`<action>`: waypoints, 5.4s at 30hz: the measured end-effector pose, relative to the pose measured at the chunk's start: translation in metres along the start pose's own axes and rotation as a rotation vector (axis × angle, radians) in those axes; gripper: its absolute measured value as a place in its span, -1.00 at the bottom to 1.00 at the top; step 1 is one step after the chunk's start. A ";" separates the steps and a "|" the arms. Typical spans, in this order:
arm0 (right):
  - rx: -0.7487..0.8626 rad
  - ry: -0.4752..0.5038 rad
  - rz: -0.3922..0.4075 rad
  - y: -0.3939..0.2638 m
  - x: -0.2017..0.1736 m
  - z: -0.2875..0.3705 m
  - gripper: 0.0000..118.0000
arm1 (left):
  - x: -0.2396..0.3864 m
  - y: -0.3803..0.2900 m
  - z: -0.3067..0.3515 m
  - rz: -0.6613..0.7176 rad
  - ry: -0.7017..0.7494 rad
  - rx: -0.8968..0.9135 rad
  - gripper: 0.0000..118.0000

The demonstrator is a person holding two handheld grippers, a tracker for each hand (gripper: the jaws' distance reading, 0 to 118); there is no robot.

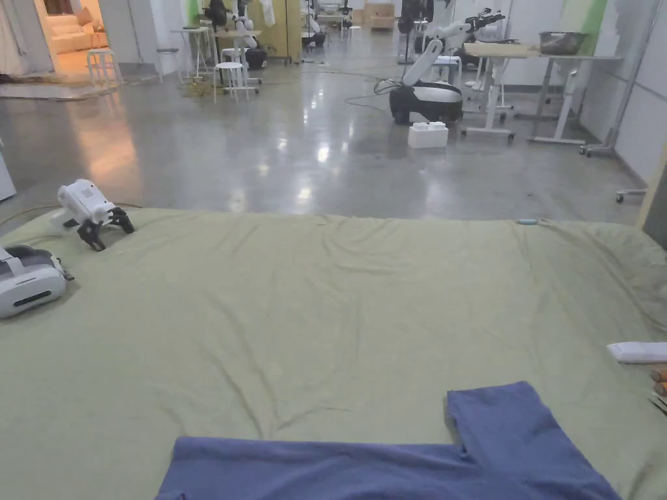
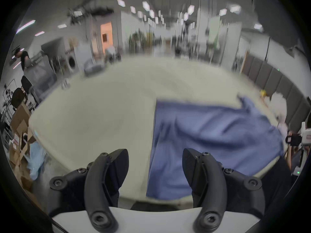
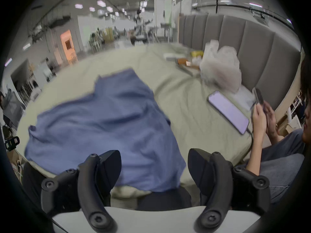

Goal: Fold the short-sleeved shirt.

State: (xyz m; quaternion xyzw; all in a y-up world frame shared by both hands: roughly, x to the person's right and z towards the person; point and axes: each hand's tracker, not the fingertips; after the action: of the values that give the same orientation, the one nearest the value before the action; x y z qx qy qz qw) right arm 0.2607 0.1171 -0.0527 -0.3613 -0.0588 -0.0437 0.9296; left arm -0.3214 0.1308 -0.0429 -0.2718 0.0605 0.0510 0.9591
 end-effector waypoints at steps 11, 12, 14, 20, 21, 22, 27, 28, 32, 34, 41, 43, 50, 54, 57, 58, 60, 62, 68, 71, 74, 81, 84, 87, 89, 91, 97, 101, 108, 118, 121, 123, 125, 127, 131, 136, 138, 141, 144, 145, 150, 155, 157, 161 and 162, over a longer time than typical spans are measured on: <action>0.508 0.220 0.105 0.058 -0.076 0.124 -0.90 | 0.085 0.082 0.149 -0.145 -0.001 0.534 -0.96; 0.518 0.235 0.111 0.058 -0.079 0.129 -1.00 | 0.090 0.082 0.152 -0.179 -0.007 0.531 -1.00; 0.542 0.229 0.122 0.057 -0.086 0.134 -1.00 | 0.096 0.080 0.157 -0.171 -0.008 0.527 -1.00; 0.529 0.247 0.151 0.056 -0.092 0.132 -1.00 | 0.088 0.083 0.127 -0.096 -0.084 0.360 -1.00; 0.521 0.257 0.141 0.056 -0.090 0.127 -1.00 | 0.084 0.086 0.109 -0.080 -0.106 0.290 -1.00; 0.499 0.275 0.125 0.055 -0.090 0.122 -1.00 | 0.078 0.089 0.085 -0.059 -0.124 0.225 -0.94; 0.396 0.269 0.112 0.048 -0.084 0.094 -1.00 | 0.042 0.080 -0.069 0.078 -0.194 -0.084 0.32; 0.361 0.255 0.132 0.047 -0.080 0.086 -1.00 | 0.036 0.078 -0.105 0.077 -0.180 -0.131 0.32; 0.282 0.213 0.133 0.047 -0.067 0.067 -1.00 | 0.025 0.073 -0.196 0.050 -0.107 -0.245 0.32; 0.252 0.189 0.129 0.046 -0.058 0.059 -1.00 | 0.024 0.072 -0.232 0.031 -0.065 -0.293 0.30; 0.165 0.126 0.097 0.046 -0.040 0.033 -1.00 | 0.031 0.054 -0.276 0.012 -0.019 -0.387 -0.54; 0.139 0.133 0.080 0.050 -0.037 0.020 -1.00 | 0.036 0.055 -0.273 -0.017 -0.033 -0.388 -0.96; -0.073 0.158 0.074 0.123 -0.027 -0.114 0.13 | 0.053 0.049 -0.283 -0.079 0.012 -0.435 -0.97; -0.281 0.113 0.054 0.155 -0.018 -0.229 0.16 | 0.052 0.051 -0.283 -0.072 0.006 -0.446 -0.97; -0.464 0.001 0.088 0.145 -0.014 -0.283 -0.22 | 0.054 0.057 -0.277 -0.058 -0.005 -0.456 -0.97; -0.440 0.037 0.059 0.142 -0.013 -0.279 -0.26 | 0.050 0.057 -0.281 -0.055 -0.009 -0.460 -0.97; -0.388 0.035 0.077 0.151 -0.020 -0.258 -0.99 | 0.049 0.060 -0.281 -0.045 -0.014 -0.467 -0.97; -0.341 0.035 0.123 0.151 -0.024 -0.242 -0.99 | 0.047 0.066 -0.277 -0.030 -0.025 -0.469 -0.98; -0.151 0.144 -0.004 0.140 0.004 -0.143 -0.99 | 0.021 0.081 -0.168 0.048 -0.150 -0.273 -1.00; -0.123 0.144 0.008 0.101 0.016 -0.088 -0.99 | 0.004 0.058 -0.112 0.041 -0.172 -0.265 -1.00; -0.129 0.144 0.013 0.051 0.019 -0.040 -0.99 | -0.008 0.022 -0.068 0.031 -0.175 -0.291 -1.00; -0.213 0.103 0.075 -0.019 0.017 -0.026 -0.99 | -0.016 -0.046 -0.053 0.016 -0.178 -0.380 -1.00; -0.222 0.095 0.107 -0.031 0.016 -0.036 -0.99 | -0.018 -0.049 -0.063 0.011 -0.174 -0.381 -0.78; -0.209 0.076 0.143 -0.032 0.016 -0.037 -0.06 | -0.018 -0.039 -0.056 -0.005 -0.140 -0.335 0.12; -0.135 0.083 0.147 -0.022 0.013 -0.022 0.37 | -0.011 -0.022 -0.037 -0.061 -0.071 -0.214 0.48; -0.007 0.124 0.144 -0.007 0.003 0.003 0.37 | -0.001 0.003 -0.003 -0.096 -0.083 -0.030 0.47; 0.382 0.214 0.164 0.039 -0.043 0.089 0.36 | 0.042 0.065 0.100 -0.073 -0.167 0.375 0.42; 0.522 0.262 0.137 0.050 -0.068 0.123 -0.73 | 0.070 0.081 0.141 -0.090 -0.193 0.522 -0.44; 0.594 0.298 0.131 0.051 -0.086 0.141 -1.00 | 0.085 0.091 0.161 -0.095 -0.276 0.515 -1.00; 0.504 0.329 0.094 0.039 -0.080 0.124 -1.00 | -0.006 0.069 0.077 0.222 -0.429 0.166 0.77; 0.449 0.350 0.075 0.034 -0.080 0.116 -1.00 | -0.053 0.022 0.009 0.461 -0.494 -0.015 0.93; 0.418 0.357 0.068 0.031 -0.079 0.112 -1.00 | -0.084 -0.015 -0.038 0.650 -0.467 -0.124 0.91; 0.404 0.352 0.068 0.037 -0.088 0.116 -1.00 | -0.101 -0.038 -0.063 0.736 -0.425 -0.150 0.85; 0.386 0.351 0.062 0.036 -0.089 0.115 -1.00 | -0.105 -0.056 -0.085 0.793 -0.456 -0.205 0.85; 0.361 0.344 0.040 0.033 -0.082 0.111 -1.00 | -0.098 -0.076 -0.105 0.913 -0.444 -0.194 0.32; 0.358 0.342 0.035 0.035 -0.080 0.115 -1.00 | -0.077 -0.087 -0.119 0.902 -0.412 -0.260 -0.82; 0.355 0.331 0.041 0.035 -0.079 0.115 -1.00 | -0.084 -0.085 -0.109 0.977 -0.451 -0.181 -0.86; 0.345 0.331 0.041 0.036 -0.076 0.115 -1.00 | -0.109 -0.067 -0.096 0.945 -0.345 -0.151 -0.94; 0.334 0.335 0.041 0.036 -0.074 0.111 -1.00 | -0.131 -0.024 -0.058 0.813 -0.289 -0.076 -0.94; 0.333 0.332 0.042 0.035 -0.073 0.110 -1.00 | -0.139 -0.014 -0.050 0.832 -0.278 -0.056 -0.94; 0.322 0.333 0.027 0.031 -0.073 0.106 -1.00 | -0.075 0.054 -0.009 0.564 -0.292 -0.029 -0.94; 0.333 0.340 0.020 0.030 -0.075 0.110 -1.00 | 0.072 0.034 -0.034 0.330 -0.465 -0.123 -0.94; 0.333 0.341 0.018 0.027 -0.068 0.110 -1.00 | 0.128 0.017 -0.054 0.231 -0.494 -0.182 -0.94; 0.324 0.321 0.009 0.018 -0.056 0.114 -1.00 | 0.198 -0.020 -0.106 0.158 -0.501 -0.299 -0.92; 0.320 0.313 0.011 0.015 -0.053 0.115 -1.00 | 0.206 -0.028 -0.115 0.143 -0.466 -0.349 -0.88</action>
State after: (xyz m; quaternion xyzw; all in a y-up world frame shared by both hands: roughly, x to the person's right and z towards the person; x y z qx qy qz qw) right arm 0.2017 0.2079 0.0134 -0.1985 0.0817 -0.0844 0.9730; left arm -0.1242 0.0601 -0.1552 -0.4085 -0.1519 0.1891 0.8799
